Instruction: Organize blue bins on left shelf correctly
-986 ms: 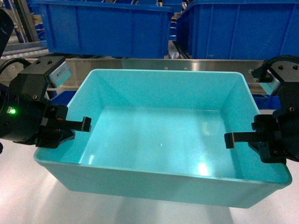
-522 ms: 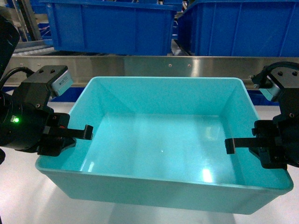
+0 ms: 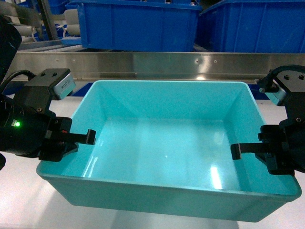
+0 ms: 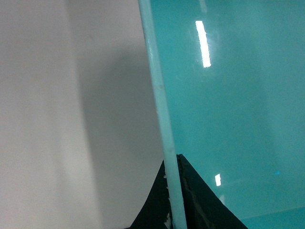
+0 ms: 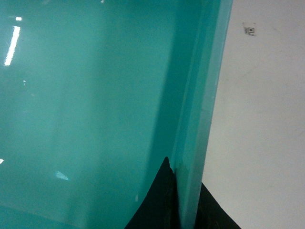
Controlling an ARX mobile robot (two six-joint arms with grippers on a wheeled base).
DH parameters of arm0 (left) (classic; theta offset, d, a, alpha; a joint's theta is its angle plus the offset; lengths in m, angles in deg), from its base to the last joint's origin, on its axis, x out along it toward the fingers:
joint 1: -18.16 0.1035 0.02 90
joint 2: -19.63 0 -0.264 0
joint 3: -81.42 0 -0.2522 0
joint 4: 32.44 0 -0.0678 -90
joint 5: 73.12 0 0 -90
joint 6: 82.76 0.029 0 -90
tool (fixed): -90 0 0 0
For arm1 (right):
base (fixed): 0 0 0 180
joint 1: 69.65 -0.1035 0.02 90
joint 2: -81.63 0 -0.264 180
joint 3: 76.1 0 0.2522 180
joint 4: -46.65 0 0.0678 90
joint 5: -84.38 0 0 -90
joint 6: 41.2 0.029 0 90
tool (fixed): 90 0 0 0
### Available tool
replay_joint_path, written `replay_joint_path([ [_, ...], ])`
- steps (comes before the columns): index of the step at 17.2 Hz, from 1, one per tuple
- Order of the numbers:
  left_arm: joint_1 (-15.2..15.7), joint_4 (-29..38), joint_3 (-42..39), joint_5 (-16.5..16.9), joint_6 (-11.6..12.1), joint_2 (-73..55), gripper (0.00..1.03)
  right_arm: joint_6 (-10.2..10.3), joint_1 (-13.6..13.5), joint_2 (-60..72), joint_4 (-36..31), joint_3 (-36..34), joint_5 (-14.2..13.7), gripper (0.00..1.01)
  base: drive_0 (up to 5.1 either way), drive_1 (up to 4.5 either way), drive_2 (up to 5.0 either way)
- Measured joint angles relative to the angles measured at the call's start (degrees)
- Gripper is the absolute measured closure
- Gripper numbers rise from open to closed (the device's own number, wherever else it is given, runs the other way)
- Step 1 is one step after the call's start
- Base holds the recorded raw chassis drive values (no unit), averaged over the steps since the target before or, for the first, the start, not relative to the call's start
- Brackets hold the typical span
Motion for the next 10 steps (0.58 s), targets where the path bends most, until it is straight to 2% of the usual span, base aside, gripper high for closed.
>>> replay_joint_path([
  [10, 0.04, 0.17, 0.00, 0.00, -0.13, 0.00, 1.01, 0.00, 0.00, 0.00, -0.22, -0.02, 0.04, 0.99, -4.9, 2.42, 2.4],
])
